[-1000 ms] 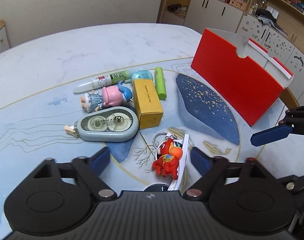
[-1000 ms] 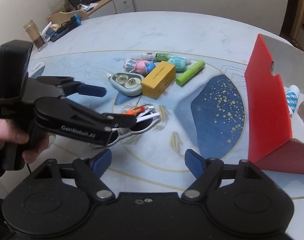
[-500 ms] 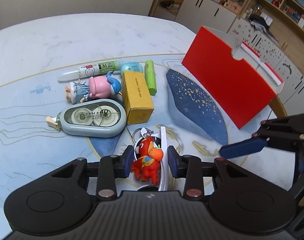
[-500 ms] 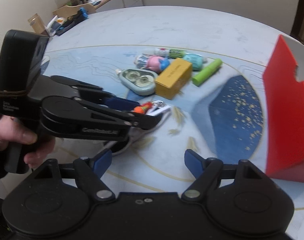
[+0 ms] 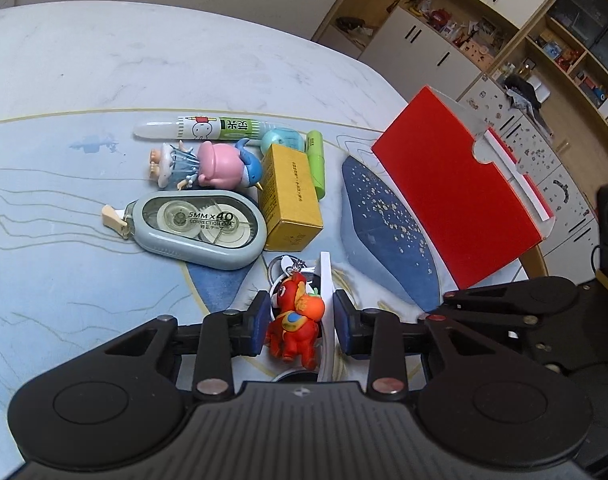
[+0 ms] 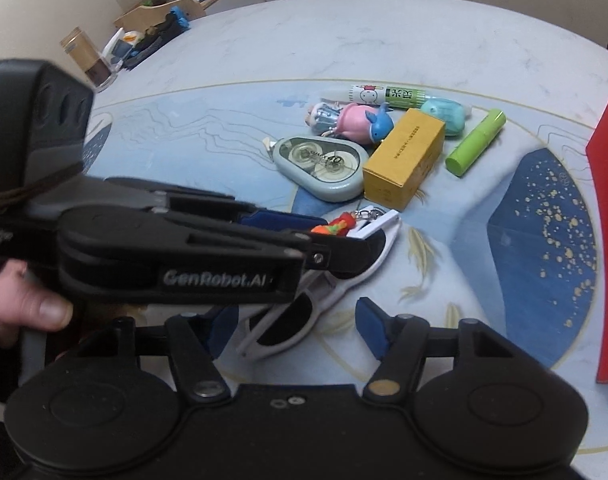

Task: Organize rigid objects
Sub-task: 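Grasp the red toy keychain with the left gripper while the right gripper grasps the white scissors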

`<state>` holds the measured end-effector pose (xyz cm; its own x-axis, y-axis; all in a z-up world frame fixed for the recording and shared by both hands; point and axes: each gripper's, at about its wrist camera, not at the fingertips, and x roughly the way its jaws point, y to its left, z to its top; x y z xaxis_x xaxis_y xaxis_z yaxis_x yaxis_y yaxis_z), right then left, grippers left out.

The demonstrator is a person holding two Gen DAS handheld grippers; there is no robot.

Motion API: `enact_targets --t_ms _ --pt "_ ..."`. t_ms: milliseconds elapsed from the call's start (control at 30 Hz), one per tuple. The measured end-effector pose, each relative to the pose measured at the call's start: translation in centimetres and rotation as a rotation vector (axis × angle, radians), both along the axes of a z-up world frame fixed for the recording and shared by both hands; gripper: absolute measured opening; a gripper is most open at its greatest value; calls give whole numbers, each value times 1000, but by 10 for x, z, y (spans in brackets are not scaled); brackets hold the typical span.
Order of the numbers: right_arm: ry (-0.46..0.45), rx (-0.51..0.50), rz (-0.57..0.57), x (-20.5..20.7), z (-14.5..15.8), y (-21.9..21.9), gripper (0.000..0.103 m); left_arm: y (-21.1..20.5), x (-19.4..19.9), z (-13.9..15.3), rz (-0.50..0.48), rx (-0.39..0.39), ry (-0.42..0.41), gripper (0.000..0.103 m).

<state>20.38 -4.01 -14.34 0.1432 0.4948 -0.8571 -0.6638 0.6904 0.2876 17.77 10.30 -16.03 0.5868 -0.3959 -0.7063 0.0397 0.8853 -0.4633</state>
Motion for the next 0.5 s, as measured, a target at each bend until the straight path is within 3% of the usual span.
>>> enact_targets --t_ms 233,300,367,500 --pt "31 0 -40 11 -7 6 57 3 0 -1 18 -18 3 32" --pt "28 -3 -42 12 -7 7 54 5 0 -1 25 -21 3 32" --pt "31 2 -53 13 -7 5 43 7 0 -1 30 -22 3 32" --pt "57 32 -82 16 -7 -2 38 6 -1 2 30 -23 -4 29"
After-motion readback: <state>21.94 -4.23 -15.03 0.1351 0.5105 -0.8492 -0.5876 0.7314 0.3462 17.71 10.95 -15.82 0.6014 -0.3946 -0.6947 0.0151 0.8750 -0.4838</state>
